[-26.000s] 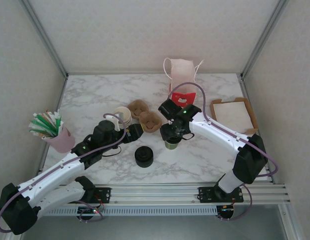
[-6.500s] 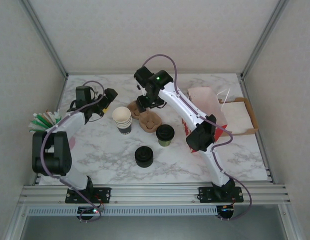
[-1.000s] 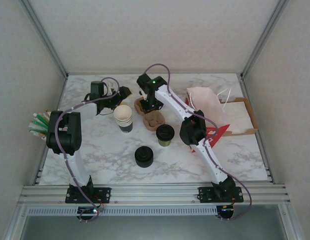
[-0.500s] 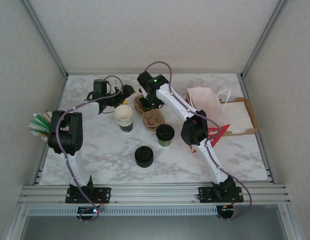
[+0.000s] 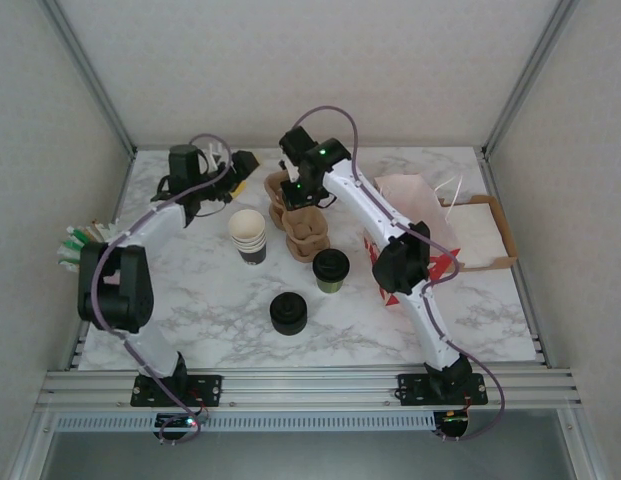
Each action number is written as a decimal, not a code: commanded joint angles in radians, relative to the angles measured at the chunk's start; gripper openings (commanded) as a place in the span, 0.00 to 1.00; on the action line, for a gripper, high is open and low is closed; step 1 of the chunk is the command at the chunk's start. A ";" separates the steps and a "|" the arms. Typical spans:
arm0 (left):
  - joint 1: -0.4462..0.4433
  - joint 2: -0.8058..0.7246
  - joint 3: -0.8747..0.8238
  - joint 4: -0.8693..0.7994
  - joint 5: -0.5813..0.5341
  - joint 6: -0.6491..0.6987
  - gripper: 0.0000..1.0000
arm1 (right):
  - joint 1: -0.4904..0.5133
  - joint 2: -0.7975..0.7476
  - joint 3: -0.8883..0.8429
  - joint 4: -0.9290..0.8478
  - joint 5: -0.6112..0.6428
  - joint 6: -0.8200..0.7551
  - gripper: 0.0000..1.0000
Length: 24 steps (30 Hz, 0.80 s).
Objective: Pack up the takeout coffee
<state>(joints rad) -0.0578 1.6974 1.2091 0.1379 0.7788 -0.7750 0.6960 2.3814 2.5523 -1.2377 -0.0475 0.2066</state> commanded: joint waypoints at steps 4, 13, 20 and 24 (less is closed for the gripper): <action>0.026 -0.160 0.008 -0.031 -0.075 0.005 1.00 | -0.006 -0.117 -0.014 0.038 -0.056 0.033 0.26; 0.026 -0.307 0.026 -0.101 -0.107 0.028 1.00 | 0.000 -0.263 -0.030 0.083 -0.171 0.063 0.26; 0.027 -0.361 0.043 -0.158 -0.102 0.052 1.00 | 0.006 -0.408 -0.086 0.144 -0.285 0.093 0.26; 0.028 -0.373 0.037 -0.164 -0.094 0.049 1.00 | 0.005 -0.493 -0.115 0.168 -0.318 0.103 0.26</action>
<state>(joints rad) -0.0357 1.3502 1.2213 -0.0055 0.6834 -0.7437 0.6968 1.9530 2.4542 -1.1107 -0.3065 0.2867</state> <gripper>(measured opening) 0.996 0.264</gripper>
